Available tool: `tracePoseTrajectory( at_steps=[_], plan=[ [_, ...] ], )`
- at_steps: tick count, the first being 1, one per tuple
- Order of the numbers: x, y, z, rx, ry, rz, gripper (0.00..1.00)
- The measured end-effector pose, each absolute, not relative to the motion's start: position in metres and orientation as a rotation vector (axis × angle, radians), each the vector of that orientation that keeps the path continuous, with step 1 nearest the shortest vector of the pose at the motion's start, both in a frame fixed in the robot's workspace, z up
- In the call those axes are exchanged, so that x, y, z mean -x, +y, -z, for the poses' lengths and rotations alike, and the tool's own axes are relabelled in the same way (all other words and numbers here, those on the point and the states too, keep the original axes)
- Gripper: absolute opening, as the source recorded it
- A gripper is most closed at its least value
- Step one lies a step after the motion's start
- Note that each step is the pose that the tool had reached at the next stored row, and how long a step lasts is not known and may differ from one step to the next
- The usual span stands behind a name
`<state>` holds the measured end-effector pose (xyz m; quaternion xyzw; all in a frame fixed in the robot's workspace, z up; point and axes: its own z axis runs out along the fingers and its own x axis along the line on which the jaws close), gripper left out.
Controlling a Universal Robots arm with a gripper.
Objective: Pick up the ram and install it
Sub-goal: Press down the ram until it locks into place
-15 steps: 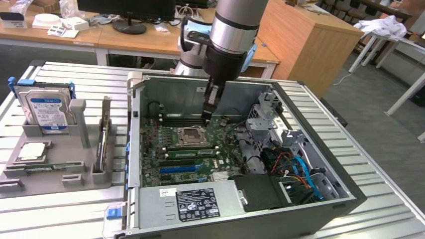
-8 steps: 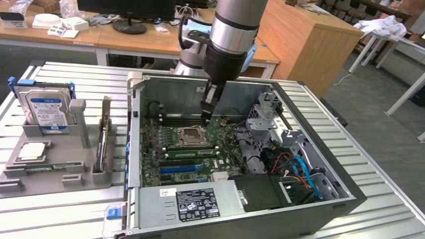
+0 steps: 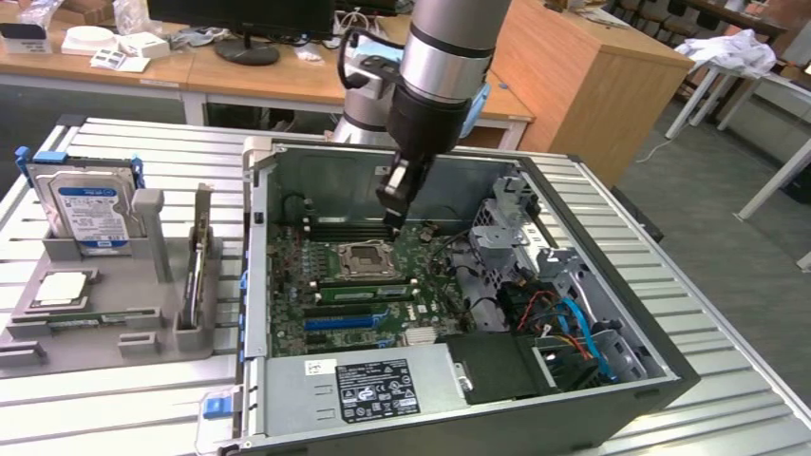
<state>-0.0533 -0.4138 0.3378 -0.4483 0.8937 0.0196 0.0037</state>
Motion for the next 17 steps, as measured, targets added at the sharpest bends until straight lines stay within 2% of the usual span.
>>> tracePoseTrajectory(
  at_steps=[17],
  plan=[
    [0.0538,-0.4139,-0.3378,1.040,2.951,-0.059,0.11]
  ],
)
